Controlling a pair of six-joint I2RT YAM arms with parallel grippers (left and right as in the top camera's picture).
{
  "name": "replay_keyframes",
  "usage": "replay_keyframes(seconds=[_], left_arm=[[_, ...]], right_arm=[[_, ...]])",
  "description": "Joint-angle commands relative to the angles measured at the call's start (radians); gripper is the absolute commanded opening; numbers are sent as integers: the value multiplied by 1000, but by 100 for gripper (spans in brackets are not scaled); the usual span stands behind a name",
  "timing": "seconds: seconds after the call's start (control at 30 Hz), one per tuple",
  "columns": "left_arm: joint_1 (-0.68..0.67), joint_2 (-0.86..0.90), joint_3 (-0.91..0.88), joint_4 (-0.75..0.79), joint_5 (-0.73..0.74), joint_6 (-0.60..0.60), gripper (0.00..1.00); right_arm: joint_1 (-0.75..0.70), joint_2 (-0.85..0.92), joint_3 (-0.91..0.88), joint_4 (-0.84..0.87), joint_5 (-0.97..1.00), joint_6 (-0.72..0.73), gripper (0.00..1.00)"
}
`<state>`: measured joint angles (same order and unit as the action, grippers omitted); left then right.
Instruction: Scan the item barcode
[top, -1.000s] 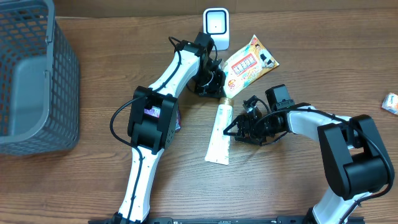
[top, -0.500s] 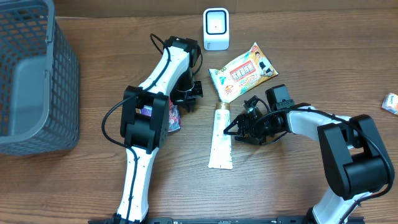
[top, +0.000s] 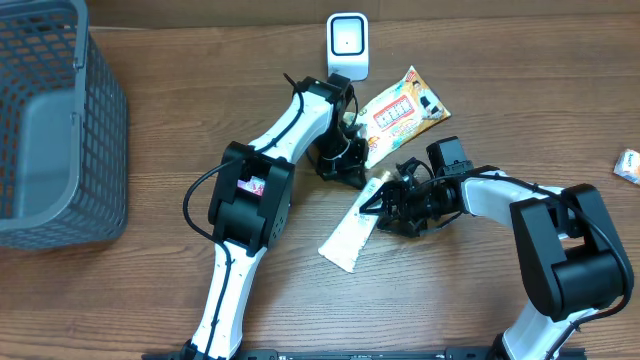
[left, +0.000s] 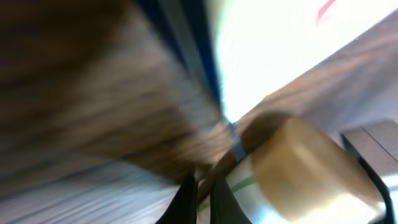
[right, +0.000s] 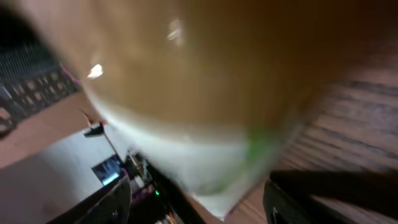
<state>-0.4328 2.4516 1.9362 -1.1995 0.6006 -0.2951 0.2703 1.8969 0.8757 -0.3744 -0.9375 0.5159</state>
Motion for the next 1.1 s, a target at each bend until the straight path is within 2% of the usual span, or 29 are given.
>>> replay_keyframes(seconds=[0.0,0.13,0.23,0.33,0.47,0.67,0.77,0.87,0.97,1.07], left_arm=[[-11,63,-55,19,6,29,4],[-11,63,-55,19,6,29,4],[-11,63,-55,19,6,30,4],[-11,63,-55,19,2,30,4],[-11,63,-55,19,-6,30,4],[-9,63,-55,24,-47,30,4],[0,63,-55,26,-92,29,5],[13,63,-55,34,-105,29,6],[26,63,-55,45,-110,26,6],[31,63,-55,55,-110,26,9]], right_arm=[[58,45,-39,63,127,183,66],[124,45,-39,193,159,306,45],[142,45,-39,185,245,352,39],[133,45,-39,182,255,352,28],[97,45,-39,182,264,316,25],[22,39,-31,177,196,101,18],[-24,10,-21,146,181,-48,13],[-45,-18,-9,95,133,-224,11],[-48,-40,3,35,120,-370,4],[-48,-64,20,-11,99,-508,4]])
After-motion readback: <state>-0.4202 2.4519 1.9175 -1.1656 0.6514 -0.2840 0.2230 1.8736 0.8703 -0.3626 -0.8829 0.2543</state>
